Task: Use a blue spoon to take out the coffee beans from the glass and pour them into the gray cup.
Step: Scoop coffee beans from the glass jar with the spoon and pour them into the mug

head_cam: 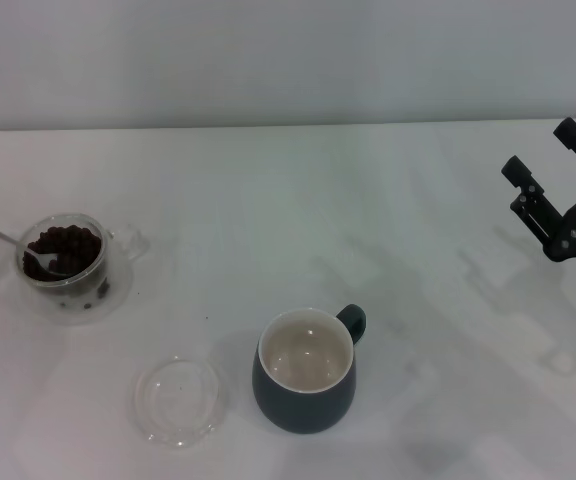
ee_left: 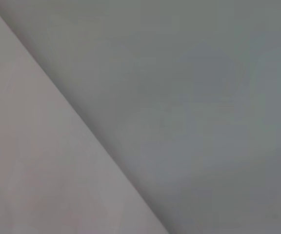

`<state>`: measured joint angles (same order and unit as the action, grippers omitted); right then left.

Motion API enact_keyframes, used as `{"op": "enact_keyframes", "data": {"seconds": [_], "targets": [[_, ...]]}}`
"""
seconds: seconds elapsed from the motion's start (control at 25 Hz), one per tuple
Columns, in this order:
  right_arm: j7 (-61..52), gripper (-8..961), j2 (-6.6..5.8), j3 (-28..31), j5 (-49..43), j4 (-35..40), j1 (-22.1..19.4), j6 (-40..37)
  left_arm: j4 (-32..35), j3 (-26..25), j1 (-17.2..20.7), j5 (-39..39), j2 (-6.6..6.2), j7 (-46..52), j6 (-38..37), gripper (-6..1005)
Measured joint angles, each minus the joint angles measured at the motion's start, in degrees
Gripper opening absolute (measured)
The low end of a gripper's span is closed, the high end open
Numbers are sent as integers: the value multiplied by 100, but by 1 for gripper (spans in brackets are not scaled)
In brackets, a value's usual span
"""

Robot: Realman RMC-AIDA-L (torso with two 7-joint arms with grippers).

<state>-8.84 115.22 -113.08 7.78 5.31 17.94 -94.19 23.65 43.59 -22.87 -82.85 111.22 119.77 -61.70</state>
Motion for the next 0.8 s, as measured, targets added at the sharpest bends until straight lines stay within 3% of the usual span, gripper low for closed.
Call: {"op": "enact_keyframes", "data": {"seconds": [0.8], "targets": [[10, 630, -8, 5, 4, 136, 72, 95, 16, -60, 78, 430, 22, -563, -678, 133]]}}
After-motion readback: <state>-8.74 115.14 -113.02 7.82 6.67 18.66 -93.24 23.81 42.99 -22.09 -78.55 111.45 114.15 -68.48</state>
